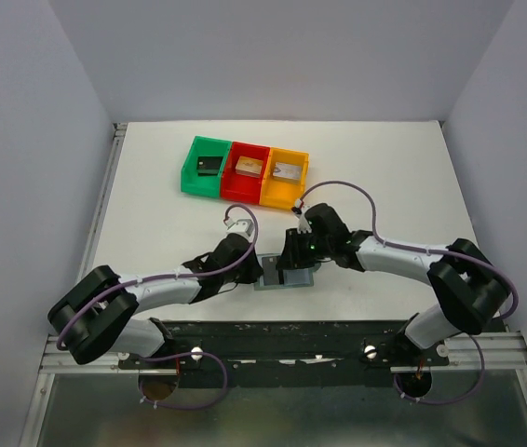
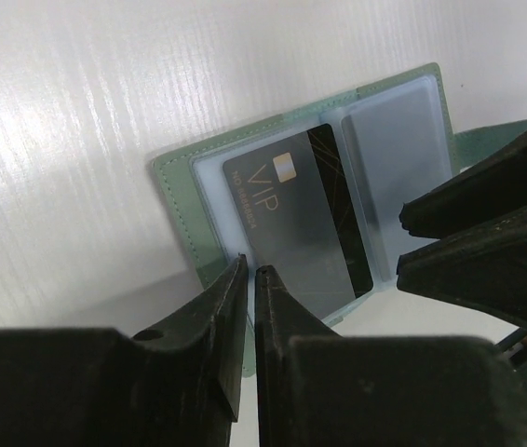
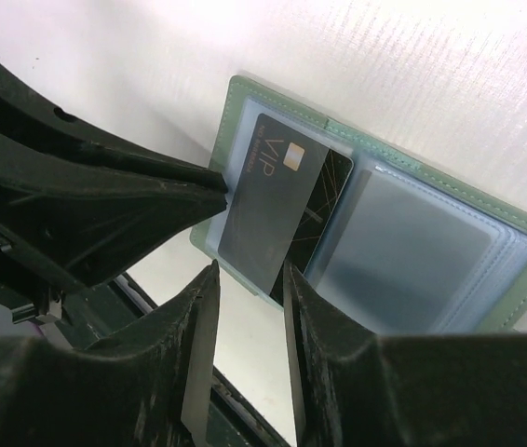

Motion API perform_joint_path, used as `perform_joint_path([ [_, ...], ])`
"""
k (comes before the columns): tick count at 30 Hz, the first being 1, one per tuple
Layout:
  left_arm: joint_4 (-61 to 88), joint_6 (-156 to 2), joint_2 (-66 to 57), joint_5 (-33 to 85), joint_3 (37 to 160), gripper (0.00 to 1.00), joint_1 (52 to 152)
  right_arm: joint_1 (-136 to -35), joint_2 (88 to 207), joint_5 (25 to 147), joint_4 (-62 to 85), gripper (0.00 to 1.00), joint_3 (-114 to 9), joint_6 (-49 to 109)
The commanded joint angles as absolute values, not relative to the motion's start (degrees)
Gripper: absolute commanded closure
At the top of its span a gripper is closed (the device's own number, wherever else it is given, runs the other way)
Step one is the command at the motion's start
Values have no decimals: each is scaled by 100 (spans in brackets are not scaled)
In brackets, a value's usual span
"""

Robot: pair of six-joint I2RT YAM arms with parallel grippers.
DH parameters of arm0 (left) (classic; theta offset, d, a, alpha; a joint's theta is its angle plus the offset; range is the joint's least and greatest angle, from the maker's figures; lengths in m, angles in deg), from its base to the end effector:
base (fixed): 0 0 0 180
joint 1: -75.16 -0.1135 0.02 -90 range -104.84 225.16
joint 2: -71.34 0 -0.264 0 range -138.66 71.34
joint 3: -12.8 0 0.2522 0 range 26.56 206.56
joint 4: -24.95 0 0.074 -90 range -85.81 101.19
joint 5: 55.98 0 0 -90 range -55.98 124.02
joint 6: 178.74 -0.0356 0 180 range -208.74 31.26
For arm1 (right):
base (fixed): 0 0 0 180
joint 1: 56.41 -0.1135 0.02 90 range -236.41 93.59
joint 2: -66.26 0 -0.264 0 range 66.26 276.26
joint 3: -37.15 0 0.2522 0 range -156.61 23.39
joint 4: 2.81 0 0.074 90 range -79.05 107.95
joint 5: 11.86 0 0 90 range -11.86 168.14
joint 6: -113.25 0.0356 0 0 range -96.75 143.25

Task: Take the credit cards out of the card holder
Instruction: Remove the credit card from the card holder.

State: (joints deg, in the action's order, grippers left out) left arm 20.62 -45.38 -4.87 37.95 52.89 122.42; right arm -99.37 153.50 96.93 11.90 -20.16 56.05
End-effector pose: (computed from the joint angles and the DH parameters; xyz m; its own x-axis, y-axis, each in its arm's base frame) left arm 0.1675 -0.1776 0.1502 -0.7989 -0.1447 -0.5838 0.2047 0.8473 -0.4901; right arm 0.2136 0.2145 0.1757 -0.8726 -0.1118 -0.4755 -0.4047 0.7105 0.5757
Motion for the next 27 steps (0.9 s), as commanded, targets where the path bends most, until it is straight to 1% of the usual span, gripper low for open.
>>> perform_joint_path([
  [1, 2261, -4453, -539, 3930, 5170, 78, 12235, -9947, 15546, 9783, 955, 59, -1968, 5674],
  [16, 2446, -4321, -794, 3930, 4959, 81, 12227, -9868, 15889, 9836, 788, 58, -1810, 5823],
  [22, 2464, -4303, -794, 3956, 4923, 81, 12235, -9842, 15907, 9853, 752, 54, -1757, 5841],
  [27, 2473, -4303, -829, 3956, 4932, 81, 12227, -9842, 15986, 9906, 744, 53, -1792, 5867],
])
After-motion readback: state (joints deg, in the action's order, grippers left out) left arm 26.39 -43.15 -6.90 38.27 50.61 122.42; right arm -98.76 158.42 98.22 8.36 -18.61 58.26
